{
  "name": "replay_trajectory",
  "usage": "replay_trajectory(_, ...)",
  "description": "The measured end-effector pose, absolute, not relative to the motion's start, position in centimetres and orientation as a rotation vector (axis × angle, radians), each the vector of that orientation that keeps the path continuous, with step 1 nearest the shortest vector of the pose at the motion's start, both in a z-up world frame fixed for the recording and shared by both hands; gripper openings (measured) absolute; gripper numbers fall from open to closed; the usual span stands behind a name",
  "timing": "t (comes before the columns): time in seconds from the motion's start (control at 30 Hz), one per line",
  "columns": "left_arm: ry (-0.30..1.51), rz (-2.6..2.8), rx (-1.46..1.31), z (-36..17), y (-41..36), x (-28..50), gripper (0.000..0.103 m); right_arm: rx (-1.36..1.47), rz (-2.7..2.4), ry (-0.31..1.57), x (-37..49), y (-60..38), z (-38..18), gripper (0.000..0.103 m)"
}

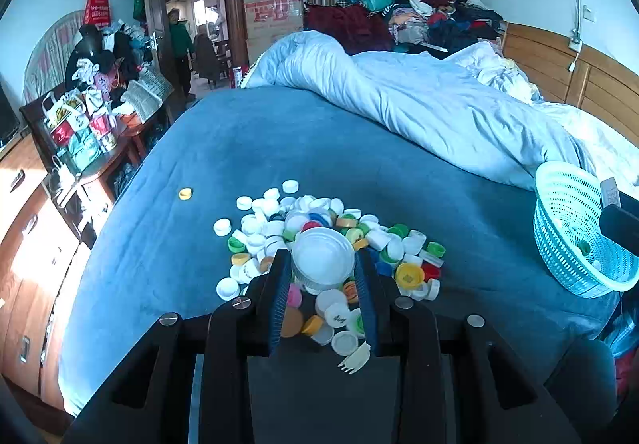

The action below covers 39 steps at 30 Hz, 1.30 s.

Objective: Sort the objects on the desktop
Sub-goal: 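Carry both held white caps over the teal basket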

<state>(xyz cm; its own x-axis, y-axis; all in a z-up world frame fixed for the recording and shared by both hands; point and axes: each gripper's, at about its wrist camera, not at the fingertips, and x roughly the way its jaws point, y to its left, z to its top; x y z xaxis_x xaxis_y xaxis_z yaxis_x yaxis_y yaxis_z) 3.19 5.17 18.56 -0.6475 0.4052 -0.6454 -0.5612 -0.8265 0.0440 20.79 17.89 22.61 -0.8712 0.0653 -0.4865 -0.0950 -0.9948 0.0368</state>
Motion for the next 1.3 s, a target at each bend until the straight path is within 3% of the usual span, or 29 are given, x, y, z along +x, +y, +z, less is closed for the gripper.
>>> replay_trajectory(0.67, 0.383, 2.295, -0.816, 20.5, 11.7, 5.7, 0.028, -0.683, 2.809, 0.100, 24.2, 23.6, 24.7, 0.033)
replay_trajectory(1.3, 0.469, 2.091, -0.840, 21.6, 23.2, 8.1, 0.028, -0.714, 2.588, 0.152, 27.7, 31.9, 24.9, 0.033)
